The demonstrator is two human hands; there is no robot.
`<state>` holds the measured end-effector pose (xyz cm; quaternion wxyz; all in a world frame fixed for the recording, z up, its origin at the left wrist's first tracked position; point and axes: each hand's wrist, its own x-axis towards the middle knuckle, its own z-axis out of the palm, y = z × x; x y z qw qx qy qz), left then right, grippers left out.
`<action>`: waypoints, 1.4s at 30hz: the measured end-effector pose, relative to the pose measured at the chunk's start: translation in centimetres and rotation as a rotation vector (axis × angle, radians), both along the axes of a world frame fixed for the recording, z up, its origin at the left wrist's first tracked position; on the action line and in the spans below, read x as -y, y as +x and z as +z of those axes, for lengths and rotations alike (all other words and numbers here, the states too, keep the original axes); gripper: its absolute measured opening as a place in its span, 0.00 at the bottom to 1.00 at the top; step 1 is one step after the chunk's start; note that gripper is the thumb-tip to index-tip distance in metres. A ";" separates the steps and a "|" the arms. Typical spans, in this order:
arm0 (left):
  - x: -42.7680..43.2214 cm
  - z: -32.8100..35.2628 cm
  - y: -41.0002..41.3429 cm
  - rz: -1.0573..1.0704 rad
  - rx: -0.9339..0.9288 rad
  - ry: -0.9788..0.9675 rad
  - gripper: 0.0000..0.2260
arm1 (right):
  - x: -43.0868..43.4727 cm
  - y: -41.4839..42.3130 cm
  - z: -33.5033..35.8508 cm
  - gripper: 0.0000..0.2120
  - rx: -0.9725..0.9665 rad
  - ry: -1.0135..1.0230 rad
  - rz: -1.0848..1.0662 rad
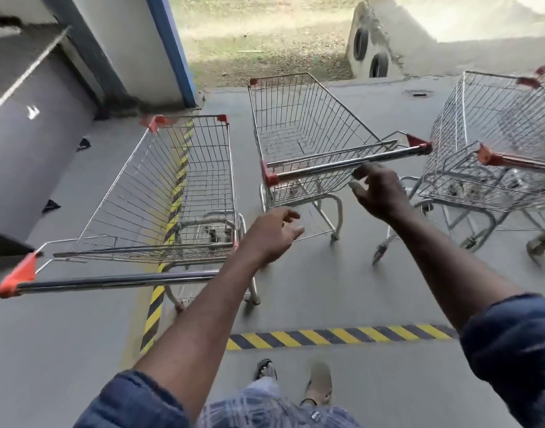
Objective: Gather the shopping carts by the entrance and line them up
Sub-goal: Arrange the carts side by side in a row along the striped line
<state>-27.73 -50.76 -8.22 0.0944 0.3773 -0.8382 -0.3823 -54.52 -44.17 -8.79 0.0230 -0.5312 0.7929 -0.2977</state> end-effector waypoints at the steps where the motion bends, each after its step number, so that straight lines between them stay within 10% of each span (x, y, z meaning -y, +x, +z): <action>1: 0.6 0.1 -0.9 0.005 0.005 -0.025 0.16 | 0.8 -1.3 0.4 0.10 -0.041 0.040 -0.013; 12: 8.0 -1.6 -6.2 0.031 0.329 -0.245 0.33 | 7.3 -7.5 -1.6 0.36 -0.264 0.670 0.082; 30: 13.6 -3.8 -2.2 -0.016 0.570 -0.190 0.38 | 4.8 -0.7 -4.8 0.27 -0.148 0.444 0.023; 42: 8.4 -4.3 -1.1 0.127 0.428 -0.227 0.28 | -3.1 1.8 -8.0 0.44 -0.129 0.574 0.053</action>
